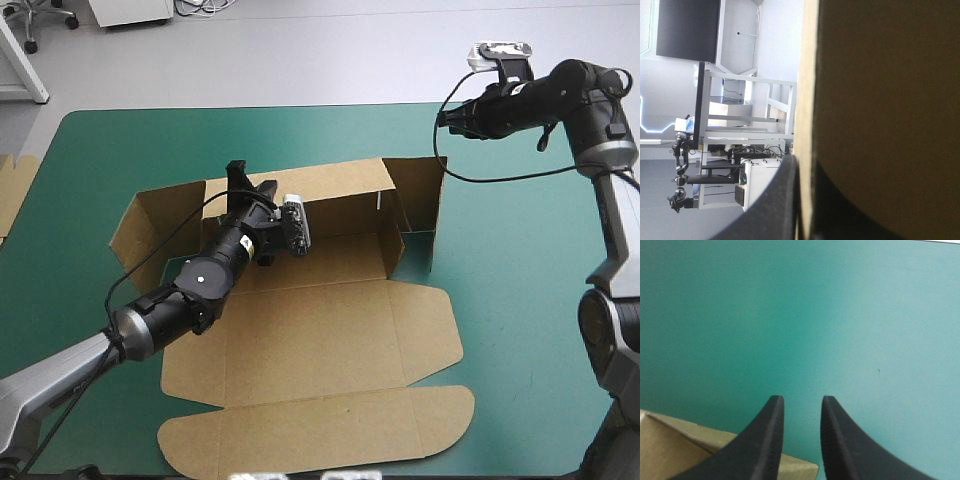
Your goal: Fold the box
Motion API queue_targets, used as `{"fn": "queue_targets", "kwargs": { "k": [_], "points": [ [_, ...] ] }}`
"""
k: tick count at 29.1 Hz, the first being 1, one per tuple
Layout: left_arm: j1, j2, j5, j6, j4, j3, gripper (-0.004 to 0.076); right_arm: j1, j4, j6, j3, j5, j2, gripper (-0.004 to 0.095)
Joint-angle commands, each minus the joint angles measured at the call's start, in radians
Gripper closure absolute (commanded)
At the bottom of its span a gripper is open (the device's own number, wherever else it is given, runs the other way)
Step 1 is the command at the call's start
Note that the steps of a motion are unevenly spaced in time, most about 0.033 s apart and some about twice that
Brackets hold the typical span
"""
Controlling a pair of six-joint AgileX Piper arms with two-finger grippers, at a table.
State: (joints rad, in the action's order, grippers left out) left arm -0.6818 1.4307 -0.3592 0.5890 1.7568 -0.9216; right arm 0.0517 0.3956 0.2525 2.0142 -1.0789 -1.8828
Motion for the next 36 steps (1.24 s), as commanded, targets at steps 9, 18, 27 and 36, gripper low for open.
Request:
{"fn": "queue_targets", "kwargs": {
  "k": [9,18,27,36],
  "points": [
    [-0.007,-0.02,-0.009,0.028,0.009,-0.018,0.0734,-0.008,0.136,0.015,0.183,-0.125,-0.171,0.0847],
    [-0.007,-0.015,-0.009,0.028,0.009,-0.018,0.0734,0.011,0.169,0.065,0.052,-0.167,-0.101,0.0872],
    [-0.007,-0.007,-0.013,0.016,0.011,-0.018,0.0734,0.031,0.301,0.236,-0.352,-0.023,0.141,0.0872],
    [-0.007,-0.007,-0.01,0.016,0.011,-0.018,0.0734,0.031,0.634,0.565,-0.69,0.145,0.297,0.0872]
  ]
}}
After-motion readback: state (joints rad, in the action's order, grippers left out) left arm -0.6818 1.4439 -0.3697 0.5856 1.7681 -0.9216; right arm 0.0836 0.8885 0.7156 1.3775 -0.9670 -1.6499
